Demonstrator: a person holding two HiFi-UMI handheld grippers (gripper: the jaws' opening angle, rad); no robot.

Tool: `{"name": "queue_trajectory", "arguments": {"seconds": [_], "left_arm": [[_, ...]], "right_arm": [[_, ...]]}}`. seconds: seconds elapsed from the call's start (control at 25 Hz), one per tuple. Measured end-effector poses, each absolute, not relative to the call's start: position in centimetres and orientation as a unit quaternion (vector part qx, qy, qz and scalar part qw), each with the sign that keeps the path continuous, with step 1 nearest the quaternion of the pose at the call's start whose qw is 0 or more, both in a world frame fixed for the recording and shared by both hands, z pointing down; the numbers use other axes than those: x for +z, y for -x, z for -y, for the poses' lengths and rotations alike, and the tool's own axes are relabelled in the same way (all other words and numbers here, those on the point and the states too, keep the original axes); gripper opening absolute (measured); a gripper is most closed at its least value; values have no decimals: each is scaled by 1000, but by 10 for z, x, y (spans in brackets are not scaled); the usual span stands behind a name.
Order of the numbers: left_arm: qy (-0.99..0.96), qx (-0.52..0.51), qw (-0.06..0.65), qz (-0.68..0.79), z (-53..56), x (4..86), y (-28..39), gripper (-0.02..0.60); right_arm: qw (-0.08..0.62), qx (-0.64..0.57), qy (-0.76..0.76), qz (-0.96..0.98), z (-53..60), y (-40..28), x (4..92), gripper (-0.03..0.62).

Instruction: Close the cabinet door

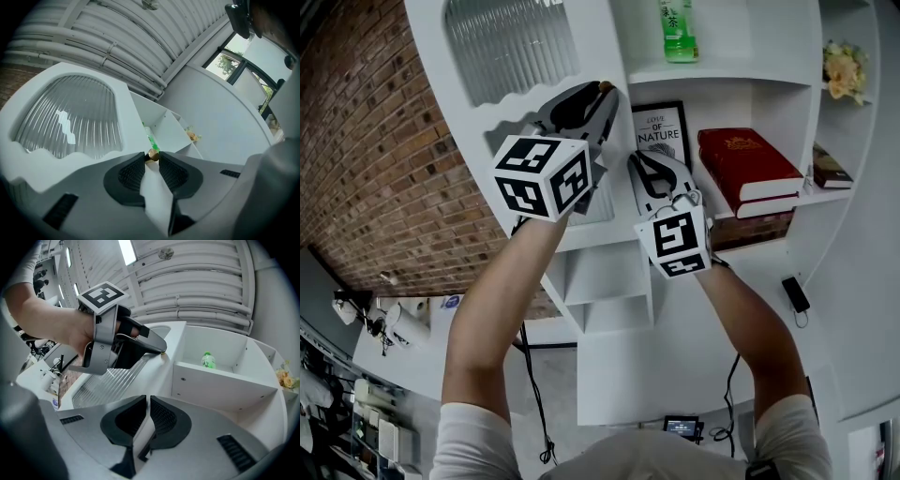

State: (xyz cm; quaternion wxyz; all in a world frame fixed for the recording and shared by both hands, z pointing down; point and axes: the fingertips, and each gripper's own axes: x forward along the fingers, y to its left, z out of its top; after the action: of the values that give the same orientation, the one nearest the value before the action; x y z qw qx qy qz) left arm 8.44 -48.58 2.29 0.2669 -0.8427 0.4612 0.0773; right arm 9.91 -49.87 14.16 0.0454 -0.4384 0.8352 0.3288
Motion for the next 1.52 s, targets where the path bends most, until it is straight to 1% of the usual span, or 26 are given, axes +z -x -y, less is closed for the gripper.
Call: {"name": "queue_trajectory", "arguments": {"seconds": [0.4,0.6,0.84,1.08,1.52], "left_arm": [[846,70,265,-456,492,32,-76,86],[847,83,267,-453,480,38,-64,86],[857,84,267,-433,462,51,-65,84],[863,87,248,-432,455,65,-50,80],[874,103,216,-423,433,94,-21,74]], "right_arm": [[36,339,448,-826,509,-99,141,32],[41,342,450,-824,509,-97,142,32],[32,335,455,-825,508,-97,142,32],[20,321,458,-829,497,-99,143,32],[30,311,461,-830,464,-100,136,32]]}}
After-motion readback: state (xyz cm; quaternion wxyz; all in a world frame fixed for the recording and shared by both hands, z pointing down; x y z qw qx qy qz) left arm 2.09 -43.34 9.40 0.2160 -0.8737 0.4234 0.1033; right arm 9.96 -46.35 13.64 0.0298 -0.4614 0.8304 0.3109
